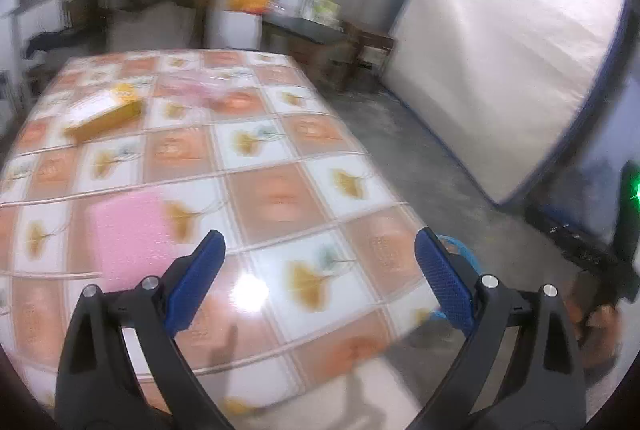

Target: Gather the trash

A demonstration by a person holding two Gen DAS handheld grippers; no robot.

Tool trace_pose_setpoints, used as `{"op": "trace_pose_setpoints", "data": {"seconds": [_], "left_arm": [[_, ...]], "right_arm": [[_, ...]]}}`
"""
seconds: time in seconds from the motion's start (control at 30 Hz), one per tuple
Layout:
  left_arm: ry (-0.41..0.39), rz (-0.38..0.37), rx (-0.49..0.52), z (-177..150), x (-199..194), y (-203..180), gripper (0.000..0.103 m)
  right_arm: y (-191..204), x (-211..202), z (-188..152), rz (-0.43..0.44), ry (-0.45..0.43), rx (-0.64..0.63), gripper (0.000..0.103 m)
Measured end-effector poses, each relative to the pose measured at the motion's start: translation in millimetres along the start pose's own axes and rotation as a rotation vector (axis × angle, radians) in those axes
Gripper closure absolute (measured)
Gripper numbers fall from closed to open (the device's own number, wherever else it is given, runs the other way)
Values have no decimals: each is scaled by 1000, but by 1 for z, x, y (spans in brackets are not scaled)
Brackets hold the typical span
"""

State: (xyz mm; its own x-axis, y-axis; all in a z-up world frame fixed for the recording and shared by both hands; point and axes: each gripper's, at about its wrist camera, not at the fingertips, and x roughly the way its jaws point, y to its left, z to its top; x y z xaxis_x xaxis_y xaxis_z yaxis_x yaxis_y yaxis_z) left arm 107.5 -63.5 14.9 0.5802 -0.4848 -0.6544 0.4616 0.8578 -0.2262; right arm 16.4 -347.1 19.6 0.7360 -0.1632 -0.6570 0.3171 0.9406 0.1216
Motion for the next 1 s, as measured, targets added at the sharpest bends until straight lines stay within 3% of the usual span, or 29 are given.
{"op": "trace_pose_setpoints", "data": {"seconds": [0.1, 0.23, 0.4, 0.53, 0.63, 0.8, 0.9, 1.0], "left_arm": [[-25, 89, -38, -3, -17, 34, 11], [-51, 147, -79, -9, -35, 73, 8], [-46, 51, -201, -16, -40, 117, 8], [-30, 47, -204, -16, -27, 133, 8], [11, 50, -224, -10, -5, 147, 8], [79, 134, -228, 0, 32, 149, 8], [95, 166, -188, 4, 50, 138, 8], [125, 244, -151, 5, 68, 130, 8]], "right_arm": [[46, 11, 8, 28, 19, -103, 7], [96, 17, 9, 47, 38, -207, 7], [141, 27, 7, 54, 72, -298, 7], [170, 36, 6, 31, 79, -333, 7], [182, 42, 8, 51, 93, -314, 7], [191, 49, 11, 93, 123, -265, 7], [192, 53, 11, 95, 136, -256, 7], [187, 58, 9, 86, 155, -246, 7]]}}
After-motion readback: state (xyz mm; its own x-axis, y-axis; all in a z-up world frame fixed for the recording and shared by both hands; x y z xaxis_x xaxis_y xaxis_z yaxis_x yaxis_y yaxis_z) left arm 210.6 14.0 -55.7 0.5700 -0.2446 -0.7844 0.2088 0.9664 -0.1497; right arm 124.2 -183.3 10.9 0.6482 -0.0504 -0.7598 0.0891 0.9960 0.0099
